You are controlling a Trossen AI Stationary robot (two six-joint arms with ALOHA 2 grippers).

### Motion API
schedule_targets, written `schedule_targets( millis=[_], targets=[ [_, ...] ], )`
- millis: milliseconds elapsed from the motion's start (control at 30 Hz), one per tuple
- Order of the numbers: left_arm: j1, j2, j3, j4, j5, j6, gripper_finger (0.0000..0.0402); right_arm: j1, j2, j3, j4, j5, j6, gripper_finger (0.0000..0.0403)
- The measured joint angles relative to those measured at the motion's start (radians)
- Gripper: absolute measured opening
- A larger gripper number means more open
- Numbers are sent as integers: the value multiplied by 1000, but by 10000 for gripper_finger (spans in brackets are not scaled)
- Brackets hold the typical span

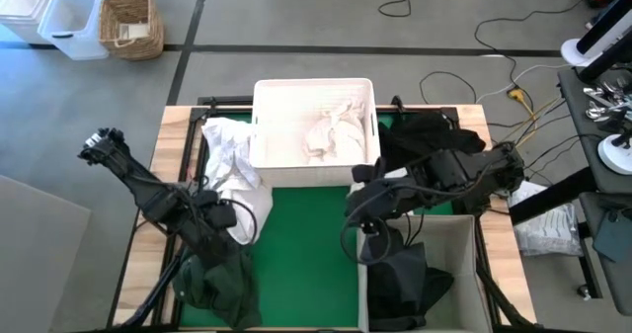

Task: Pick and place trash into bin
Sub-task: Put the green cloth into the white fabric storage bin

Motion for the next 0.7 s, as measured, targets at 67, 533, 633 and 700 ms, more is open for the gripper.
schedule_targets(
  millis=[67, 533, 633, 700],
  targets=[
    [-24, 16, 0, 0, 31, -44, 339, 14, 0, 0, 0, 18, 27, 104],
    [-155, 145, 18, 1, 93, -253, 339, 156, -18, 0, -58, 157, 93, 97],
    [-163, 165, 22, -33, 111, -325, 339, 181, -18, 0, -70, 188, 115, 96],
    [-167, 181, 22, -83, 143, -409, 339, 196, -19, 0, -69, 201, 123, 100]
  ],
)
